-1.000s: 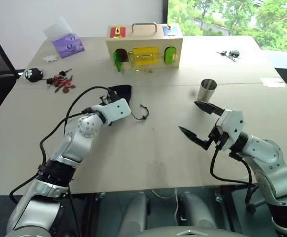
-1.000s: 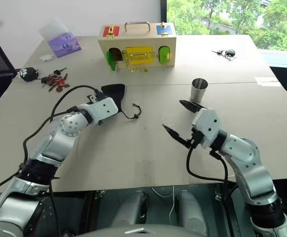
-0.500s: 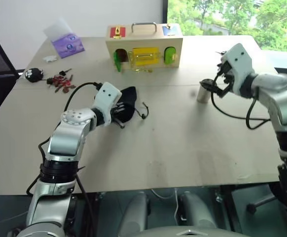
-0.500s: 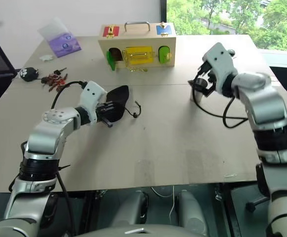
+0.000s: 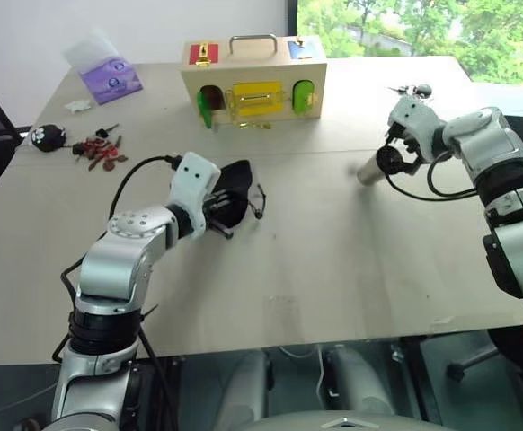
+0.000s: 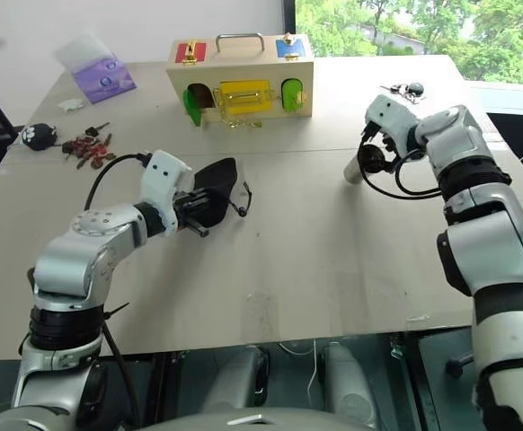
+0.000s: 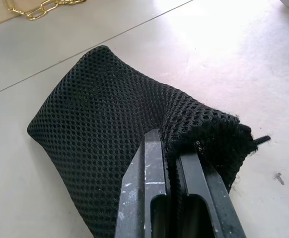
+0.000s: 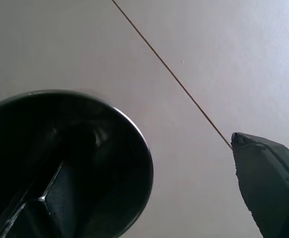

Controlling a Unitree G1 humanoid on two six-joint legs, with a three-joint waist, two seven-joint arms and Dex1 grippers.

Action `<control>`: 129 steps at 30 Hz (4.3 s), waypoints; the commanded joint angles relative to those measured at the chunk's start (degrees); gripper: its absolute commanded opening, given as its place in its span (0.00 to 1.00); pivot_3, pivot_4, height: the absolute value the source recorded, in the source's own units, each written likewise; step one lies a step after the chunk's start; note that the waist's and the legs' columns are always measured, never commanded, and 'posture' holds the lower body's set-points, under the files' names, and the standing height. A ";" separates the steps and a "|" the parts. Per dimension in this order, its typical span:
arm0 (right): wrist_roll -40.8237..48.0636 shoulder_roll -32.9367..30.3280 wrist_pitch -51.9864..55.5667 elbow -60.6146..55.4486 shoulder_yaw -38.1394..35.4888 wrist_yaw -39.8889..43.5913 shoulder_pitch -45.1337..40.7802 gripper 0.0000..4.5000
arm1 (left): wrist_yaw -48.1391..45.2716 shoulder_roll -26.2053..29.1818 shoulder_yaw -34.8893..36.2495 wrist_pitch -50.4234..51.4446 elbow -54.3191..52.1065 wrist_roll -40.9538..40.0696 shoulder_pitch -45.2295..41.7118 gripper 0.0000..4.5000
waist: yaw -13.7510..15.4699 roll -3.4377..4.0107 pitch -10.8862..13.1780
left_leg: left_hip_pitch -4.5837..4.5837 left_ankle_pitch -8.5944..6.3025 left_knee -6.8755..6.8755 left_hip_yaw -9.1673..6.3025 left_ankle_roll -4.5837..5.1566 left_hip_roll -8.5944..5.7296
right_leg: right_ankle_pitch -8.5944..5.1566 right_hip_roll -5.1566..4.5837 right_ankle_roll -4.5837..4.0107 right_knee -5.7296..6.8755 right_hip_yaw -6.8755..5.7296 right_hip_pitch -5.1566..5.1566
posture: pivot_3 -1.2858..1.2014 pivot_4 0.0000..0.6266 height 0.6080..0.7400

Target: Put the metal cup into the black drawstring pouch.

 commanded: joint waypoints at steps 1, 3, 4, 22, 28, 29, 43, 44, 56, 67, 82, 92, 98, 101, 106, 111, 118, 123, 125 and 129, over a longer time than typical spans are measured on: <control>-1.08 0.03 -4.07 0.96 -1.66 1.50 -3.22 0.69 | 1.44 0.03 2.56 0.78 -4.43 -1.57 0.89 0.00 | 0.02 0.00 0.00 | 0.00 0.00 0.00 0.00 0.00 0.00 | 0.00 0.00 0.00 0.00 -0.01 0.00 | 0.52 0.24 1.00; -0.96 -0.13 -4.68 0.47 -2.41 2.60 -3.01 0.44 | 1.75 -1.33 4.44 0.58 -4.52 -3.60 1.01 0.00 | 0.05 0.00 0.00 | 0.00 0.00 0.00 -0.01 0.00 0.00 | 0.00 0.00 0.00 0.00 -0.01 0.00 | 0.52 0.24 1.00; -0.84 -0.46 -5.04 -0.43 -2.68 3.42 -2.39 0.34 | 0.72 -1.63 5.27 -0.79 -4.30 -4.96 1.05 0.00 | 0.09 0.00 0.00 | 0.00 0.00 0.00 -0.02 0.00 0.01 | 0.00 0.00 0.00 0.00 -0.02 0.00 | 0.52 0.24 1.00; 30.22 -2.58 34.88 -82.22 -31.78 -1.55 44.02 0.01 | 0.07 -4.94 14.14 30.92 5.33 -20.71 -14.61 0.00 | 0.40 0.01 0.00 | -0.09 -0.13 0.35 -0.53 0.22 -0.04 | -0.01 0.02 0.02 0.22 -0.21 0.08 | 0.52 0.24 1.00; 43.02 3.93 43.47 -101.35 -38.63 -9.77 55.87 0.01 | 3.03 -8.88 13.22 35.09 17.00 -23.53 -20.63 0.00 | 0.31 0.00 -0.01 | 0.08 -0.13 0.65 -0.58 0.23 -0.11 | -0.02 0.05 0.04 0.56 -0.22 0.25 | 0.52 0.24 1.00; 44.98 4.97 44.19 -103.75 -39.14 -11.06 57.50 0.01 | 3.72 -9.45 13.00 35.09 19.29 -24.14 -21.32 0.00 | 0.26 0.00 -0.01 | 0.09 -0.13 0.67 -0.58 0.23 -0.12 | -0.02 0.04 0.04 0.61 -0.20 0.25 | 0.52 0.24 1.00; 45.47 14.88 32.55 -108.34 -25.75 -22.16 68.26 0.01 | 7.02 -12.80 14.18 35.09 42.65 -32.38 -29.51 0.00 | 0.12 -0.01 -0.01 | 0.12 -0.12 0.82 -0.47 0.21 -0.16 | -0.03 0.08 0.04 0.91 -0.16 0.17 | 0.52 0.24 1.00; 44.26 15.36 30.55 -106.64 -23.91 -21.93 67.90 0.01 | 7.22 -12.87 14.20 35.09 43.79 -32.55 -30.07 0.00 | 0.11 -0.01 -0.02 | 0.12 -0.12 0.82 -0.47 0.21 -0.16 | -0.03 0.08 0.04 0.91 -0.16 0.17 | 0.52 0.24 1.00; 30.65 17.96 15.01 -88.91 -12.41 -22.84 65.61 0.01 | 7.74 -9.87 8.46 35.09 42.05 -36.98 -30.62 0.00 | 0.17 -0.01 -0.01 | 0.10 -0.02 0.80 -0.52 0.03 -0.17 | -0.02 0.05 0.04 0.90 -0.12 0.10 | 0.52 0.24 1.00; 20.01 18.85 10.49 -73.56 -10.34 -29.16 59.81 0.01 | 12.33 -7.33 7.73 35.09 30.48 -41.48 -23.90 0.00 | 0.17 -0.02 -0.03 | 0.16 -0.01 0.79 -0.54 0.02 -0.13 | -0.02 0.07 0.03 0.98 -0.08 0.11 | 0.52 0.24 1.00; 12.67 19.89 7.43 -69.41 -8.80 -31.33 56.36 0.01 | 21.07 -6.91 14.17 35.09 28.03 -43.76 -20.48 0.00 | 0.24 -0.04 -0.05 | 0.15 0.02 0.80 -0.59 0.00 -0.15 | -0.01 0.05 0.02 0.98 -0.08 0.11 | 0.52 0.24 1.00; 18.06 22.34 8.01 -71.17 -10.28 -28.66 57.01 0.01 | 20.03 -5.58 13.75 35.09 33.18 -43.38 -24.47 0.00 | 0.23 -0.04 -0.04 | 0.12 0.02 0.80 -0.57 -0.01 -0.17 | -0.01 0.06 0.02 0.96 -0.14 0.11 | 0.52 0.24 1.00; 39.23 21.76 18.22 -83.34 -19.96 -20.06 63.45 0.01 | 19.52 -5.45 12.57 35.09 34.16 -39.89 -24.92 0.00 | 0.24 -0.02 -0.03 | 0.08 0.02 0.73 -0.63 -0.02 -0.16 | -0.02 0.03 0.02 0.92 -0.12 0.07 | 0.52 0.24 1.00; 48.78 16.32 23.90 -90.04 -22.64 -14.02 67.90 0.01 | 19.37 -6.14 12.57 35.09 34.30 -38.59 -24.85 0.00 | 0.59 -0.03 -0.03 | 0.04 -0.02 0.74 -0.68 0.06 -0.16 | -0.02 0.01 0.04 0.86 -0.19 0.10 | 0.52 0.24 1.00; 50.21 14.45 25.41 -89.66 -19.59 -12.58 65.88 0.01 | 18.72 -6.46 12.20 35.09 33.80 -38.64 -24.86 0.00 | -0.12 -0.03 -0.03 | 0.15 -0.04 0.71 -0.58 0.09 -0.14 | -0.03 0.10 0.02 0.92 -0.12 0.10 | 0.52 0.24 1.00; 41.37 18.63 19.36 -81.03 -12.09 -13.48 59.69 0.01 | 18.54 -5.91 11.36 35.09 32.44 -40.52 -24.06 0.00 | -0.02 -0.04 -0.03 | 0.16 -0.03 0.72 -0.46 0.07 -0.10 | -0.02 0.18 0.02 0.93 -0.10 0.08 | 0.52 0.24 1.00; 35.03 21.38 15.26 -71.83 -7.41 -12.78 56.14 0.01 | 19.43 -5.53 10.99 35.09 30.70 -43.41 -23.07 0.00 | 0.47 -0.04 -0.02 | 0.00 0.07 0.71 -0.63 -0.10 -0.16 | -0.03 0.00 0.04 0.77 -0.15 0.06 | 0.52 0.24 1.00; 31.65 23.30 13.29 -66.47 -9.68 -17.43 54.57 0.01 | 20.50 -4.21 10.63 35.09 28.74 -46.52 -21.20 0.00 | 0.19 -0.04 -0.02 | 0.06 0.06 0.68 -0.66 -0.08 -0.14 | -0.03 0.04 0.03 0.85 -0.16 0.06 | 0.52 0.24 1.00; 31.40 23.77 13.22 -65.59 -10.73 -18.39 54.48 0.01 | 21.11 -3.57 10.63 35.09 28.02 -47.58 -20.26 0.00 | 0.06 -0.04 -0.02 | 0.10 0.06 0.66 -0.63 -0.08 -0.13 | -0.03 0.04 0.03 0.88 -0.11 0.05 | 0.52 0.24 1.00; 31.85 24.20 13.60 -65.64 -12.02 -18.96 55.20 0.01 | 22.23 -2.48 10.39 35.09 26.61 -49.06 -18.67 0.00 | 0.16 -0.05 -0.03 | 0.09 0.05 0.67 -0.64 -0.07 -0.13 | -0.03 0.03 0.03 0.87 -0.12 0.06 | 0.52 0.24 1.00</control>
